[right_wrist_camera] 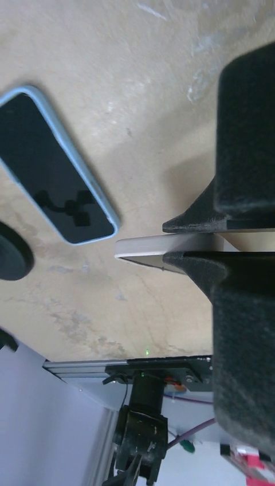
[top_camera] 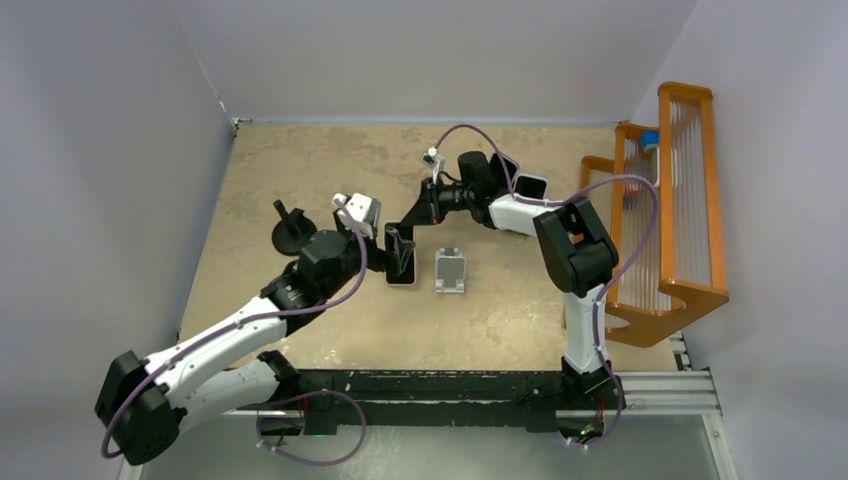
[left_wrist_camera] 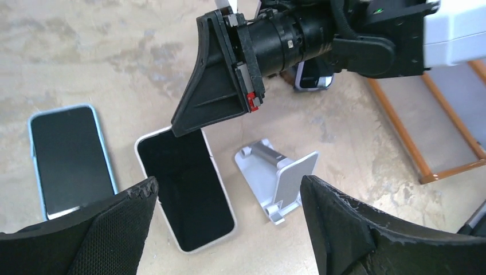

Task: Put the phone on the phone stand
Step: Pick up the phone at the center of the board, then place the phone on the phone stand.

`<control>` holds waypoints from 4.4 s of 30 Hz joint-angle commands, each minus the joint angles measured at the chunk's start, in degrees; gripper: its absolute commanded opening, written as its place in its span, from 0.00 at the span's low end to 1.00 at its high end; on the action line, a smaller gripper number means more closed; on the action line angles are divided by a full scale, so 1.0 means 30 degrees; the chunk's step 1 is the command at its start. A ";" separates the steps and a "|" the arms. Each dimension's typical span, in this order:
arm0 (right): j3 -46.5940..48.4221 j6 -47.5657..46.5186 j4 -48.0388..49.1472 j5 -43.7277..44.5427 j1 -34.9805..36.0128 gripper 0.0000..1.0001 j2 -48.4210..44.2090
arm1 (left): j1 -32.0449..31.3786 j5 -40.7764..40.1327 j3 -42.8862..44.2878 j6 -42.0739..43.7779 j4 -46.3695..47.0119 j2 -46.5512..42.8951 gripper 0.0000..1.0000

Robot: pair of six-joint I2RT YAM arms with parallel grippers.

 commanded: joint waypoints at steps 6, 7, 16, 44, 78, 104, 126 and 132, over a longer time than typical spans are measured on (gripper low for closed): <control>-0.2690 0.2147 0.9783 -0.0537 -0.0124 0.00 -0.5500 | 0.0133 -0.0288 -0.0696 0.1632 -0.1452 -0.2950 0.93; -0.3304 0.2686 1.1039 -0.0503 -0.0137 0.00 -0.6013 | 0.0158 -0.0267 -0.0786 0.1581 -0.1410 -0.2910 0.93; -0.4254 -0.0877 0.6923 0.0198 -0.0138 0.00 -1.0530 | 0.0154 -0.0304 -0.1232 0.1672 -0.0511 -0.3667 0.94; -1.0533 -1.0239 0.1167 -0.0699 -0.3309 0.00 -1.5104 | 0.0191 0.4470 0.1309 0.2055 -0.2517 -0.4432 0.96; -1.5340 -0.9068 1.1921 0.0484 -0.4069 0.00 -1.4729 | 0.0183 0.4553 0.1198 0.1931 -0.2640 -0.3880 0.98; -1.7773 -0.7102 1.4947 0.3747 -0.2249 0.00 -1.5168 | 0.0177 0.4376 0.1038 0.1587 -0.3785 -0.4537 0.99; -1.7319 -0.8161 1.2289 0.4424 -0.2244 0.00 -1.6885 | 0.0183 0.4519 0.1017 0.1528 -0.3836 -0.4487 1.00; -1.7484 -0.7819 1.3098 0.4317 -0.2240 0.00 -1.6099 | 0.0198 0.4435 0.0958 0.1473 -0.3988 -0.4711 1.00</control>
